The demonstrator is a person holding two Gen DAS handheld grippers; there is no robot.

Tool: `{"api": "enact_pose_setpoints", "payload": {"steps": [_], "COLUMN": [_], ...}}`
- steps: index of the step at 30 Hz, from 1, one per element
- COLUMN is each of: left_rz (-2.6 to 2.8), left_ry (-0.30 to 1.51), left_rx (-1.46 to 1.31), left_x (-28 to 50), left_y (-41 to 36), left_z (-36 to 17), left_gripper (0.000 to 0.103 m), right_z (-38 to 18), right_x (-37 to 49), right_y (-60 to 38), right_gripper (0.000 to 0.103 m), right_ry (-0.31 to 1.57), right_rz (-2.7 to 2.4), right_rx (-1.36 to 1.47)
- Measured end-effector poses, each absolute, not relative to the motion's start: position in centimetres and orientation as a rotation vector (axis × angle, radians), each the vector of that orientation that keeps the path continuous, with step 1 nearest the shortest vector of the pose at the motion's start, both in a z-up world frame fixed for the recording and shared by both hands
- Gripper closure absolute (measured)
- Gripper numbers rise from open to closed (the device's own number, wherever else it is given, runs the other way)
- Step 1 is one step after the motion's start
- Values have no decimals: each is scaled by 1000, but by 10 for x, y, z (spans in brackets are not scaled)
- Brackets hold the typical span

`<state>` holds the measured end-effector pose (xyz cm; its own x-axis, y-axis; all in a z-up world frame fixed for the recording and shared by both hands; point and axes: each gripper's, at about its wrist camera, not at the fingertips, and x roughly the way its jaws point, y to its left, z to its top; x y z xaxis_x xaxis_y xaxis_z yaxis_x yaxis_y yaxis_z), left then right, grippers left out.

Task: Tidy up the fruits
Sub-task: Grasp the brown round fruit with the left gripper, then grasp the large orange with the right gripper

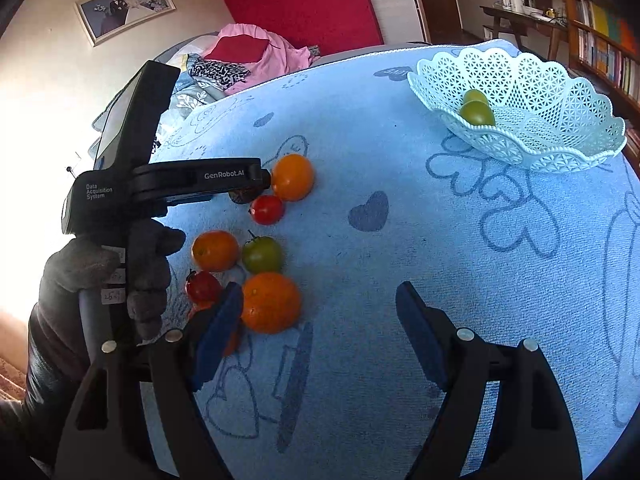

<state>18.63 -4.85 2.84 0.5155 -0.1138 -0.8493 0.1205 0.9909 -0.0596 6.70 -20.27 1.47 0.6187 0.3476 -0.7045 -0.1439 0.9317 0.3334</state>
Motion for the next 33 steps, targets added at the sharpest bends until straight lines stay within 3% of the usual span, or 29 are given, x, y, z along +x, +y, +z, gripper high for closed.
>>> {"api": "enact_pose_setpoints", "payload": {"steps": [4, 9, 10, 21, 33], "left_rz": [-149, -213, -219, -159, -147], "left_ry": [1003, 987, 981, 914, 880], "left_rx": [22, 19, 19, -12, -15], "left_x": [186, 180, 178, 169, 162], "left_y": [-51, -54, -56, -37, -27], "left_z": [28, 31, 32, 43, 49], "left_gripper": [36, 62, 63, 63, 63], "right_z": [12, 9, 9, 8, -2], "right_x": [69, 71, 71, 79, 98], "right_y": [-199, -195, -194, -175, -159], "right_gripper": [23, 23, 23, 23, 48], "right_ry": [869, 881, 882, 894, 948], "right_rz": [292, 293, 293, 295, 303], "right_rx": [249, 243, 241, 209, 198]}}
